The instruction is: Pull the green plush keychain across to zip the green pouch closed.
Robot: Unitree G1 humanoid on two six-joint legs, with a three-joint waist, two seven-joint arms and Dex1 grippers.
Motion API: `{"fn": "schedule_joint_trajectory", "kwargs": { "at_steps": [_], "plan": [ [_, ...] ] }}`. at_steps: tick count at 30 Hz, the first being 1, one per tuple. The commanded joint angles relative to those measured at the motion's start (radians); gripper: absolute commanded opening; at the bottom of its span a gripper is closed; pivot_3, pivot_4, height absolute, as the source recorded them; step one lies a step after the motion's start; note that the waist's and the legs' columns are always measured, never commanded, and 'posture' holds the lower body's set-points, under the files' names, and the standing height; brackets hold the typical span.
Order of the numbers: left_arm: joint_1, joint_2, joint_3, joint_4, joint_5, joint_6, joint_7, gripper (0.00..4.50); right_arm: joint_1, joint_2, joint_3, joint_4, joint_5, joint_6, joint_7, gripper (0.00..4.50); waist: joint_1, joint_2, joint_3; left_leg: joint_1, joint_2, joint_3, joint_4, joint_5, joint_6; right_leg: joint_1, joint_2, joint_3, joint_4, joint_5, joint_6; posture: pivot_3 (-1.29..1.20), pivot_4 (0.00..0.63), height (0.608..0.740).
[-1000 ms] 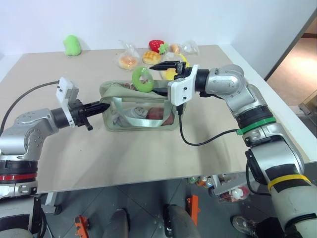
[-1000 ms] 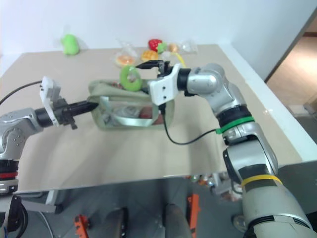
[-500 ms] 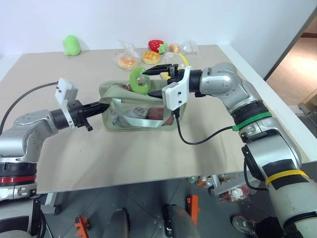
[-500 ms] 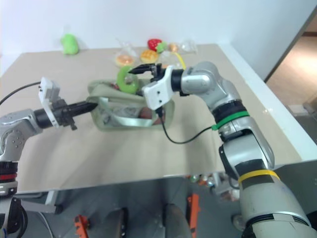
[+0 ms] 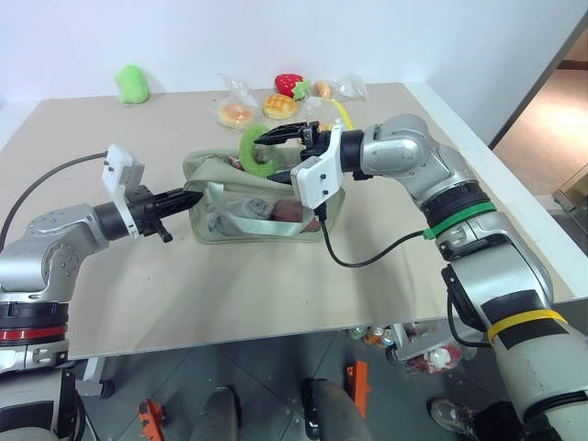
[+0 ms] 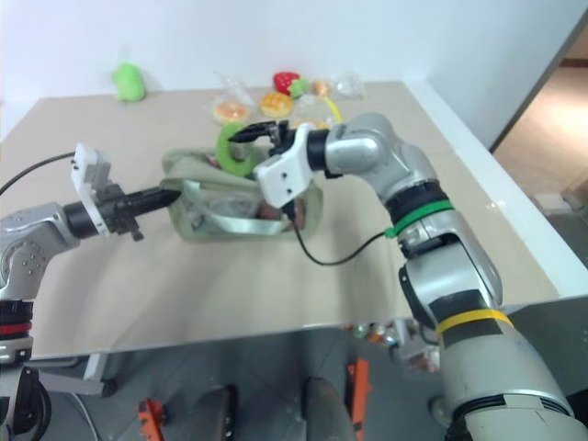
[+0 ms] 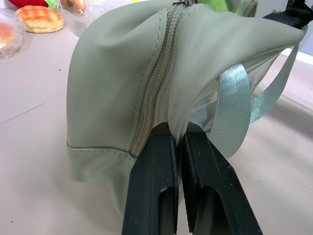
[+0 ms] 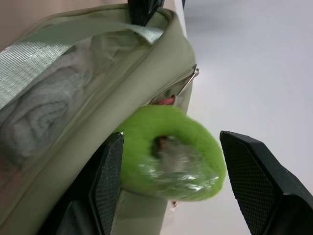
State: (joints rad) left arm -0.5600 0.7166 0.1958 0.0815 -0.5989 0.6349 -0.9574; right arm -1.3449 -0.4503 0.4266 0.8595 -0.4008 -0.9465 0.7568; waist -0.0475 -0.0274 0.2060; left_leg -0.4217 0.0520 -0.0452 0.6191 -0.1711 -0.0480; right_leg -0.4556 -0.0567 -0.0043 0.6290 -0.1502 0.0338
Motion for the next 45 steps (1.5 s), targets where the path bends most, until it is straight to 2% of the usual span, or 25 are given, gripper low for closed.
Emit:
{"fn": "schedule_joint_trajectory", "kwargs": {
  "at_steps": [1,6,7,10,16,24,28,31,38,45],
  "plan": [
    [-0.007,0.003,0.046,-0.046,-0.029,-0.006,0.009,0.0,-0.041,0.005,-0.011,0.004,-0.005,-0.004,-0.024,3.01,0.0,0.0,0.0,0.0,0.0,0.0,0.0,0.0,0.0,0.0,0.0,0.0,0.0,0.0,0.0,0.0,0.15,0.74],
    [-0.002,0.0,0.048,-0.05,-0.033,-0.006,0.014,0.0,-0.047,0.004,-0.014,0.018,-0.009,0.004,-0.037,1.41,0.0,0.0,0.0,0.0,0.0,0.0,0.0,0.0,0.0,0.0,0.0,0.0,0.0,0.0,0.0,0.0,0.15,0.74],
    [-0.002,-0.001,0.048,-0.05,-0.034,-0.006,0.015,0.0,-0.048,0.004,-0.015,0.02,-0.009,0.007,-0.04,0.92,0.0,0.0,0.0,0.0,0.0,0.0,0.0,0.0,0.0,0.0,0.0,0.0,0.0,0.0,0.0,0.0,0.15,0.74],
    [-0.003,-0.004,0.047,-0.05,-0.037,-0.006,0.016,0.0,-0.049,0.002,-0.018,0.023,-0.012,0.011,-0.048,0.04,0.0,0.0,0.0,0.0,0.0,0.0,0.0,0.0,0.0,0.0,0.0,0.0,0.0,0.0,0.0,0.0,0.15,0.74],
    [-0.01,-0.01,0.043,-0.04,-0.036,-0.009,0.016,0.0,-0.039,-0.008,-0.023,0.02,0.013,0.032,-0.016,0.04,0.0,0.0,0.0,0.0,0.0,0.0,0.0,0.0,0.0,0.0,0.0,0.0,0.0,0.0,0.0,0.0,0.15,0.74],
    [-0.019,-0.019,0.037,-0.028,-0.026,-0.015,0.012,0.0,0.027,-0.008,-0.045,-0.046,0.23,0.197,0.287,0.04,0.0,0.0,0.0,0.0,0.0,0.0,0.0,0.0,0.0,0.0,0.0,0.0,0.0,0.0,0.0,0.0,0.15,0.74],
    [-0.02,-0.019,0.039,-0.028,-0.026,-0.015,0.012,0.0,0.048,0.01,-0.072,-0.082,0.298,0.297,0.339,0.04,0.0,0.0,0.0,0.0,0.0,0.0,0.0,0.0,0.0,0.0,0.0,0.0,0.0,0.001,0.002,0.0,0.15,0.74],
    [-0.014,-0.016,0.042,-0.032,-0.024,-0.015,0.015,0.0,0.049,0.038,-0.109,-0.094,0.351,0.427,0.36,0.78,0.0,0.0,0.0,0.0,0.0,0.0,0.0,0.0,0.0,0.0,0.0,0.0,0.0,0.001,0.002,0.0,0.15,0.74],
    [-0.009,-0.008,0.05,-0.038,-0.027,-0.011,0.014,0.0,0.099,0.018,-0.095,-0.18,0.383,0.564,0.508,3.18,0.0,0.0,0.0,0.0,0.0,0.0,0.0,0.0,0.0,0.0,0.0,0.0,0.001,0.002,0.003,0.0,0.15,0.74],
    [-0.01,-0.006,0.053,-0.036,-0.025,-0.013,0.014,0.0,0.125,0.017,-0.099,-0.225,0.379,0.597,0.523,3.18,0.0,0.0,0.0,0.0,0.0,0.0,0.0,0.0,0.0,0.0,0.0,0.0,0.001,0.002,0.003,0.0,0.15,0.74]
  ]
}}
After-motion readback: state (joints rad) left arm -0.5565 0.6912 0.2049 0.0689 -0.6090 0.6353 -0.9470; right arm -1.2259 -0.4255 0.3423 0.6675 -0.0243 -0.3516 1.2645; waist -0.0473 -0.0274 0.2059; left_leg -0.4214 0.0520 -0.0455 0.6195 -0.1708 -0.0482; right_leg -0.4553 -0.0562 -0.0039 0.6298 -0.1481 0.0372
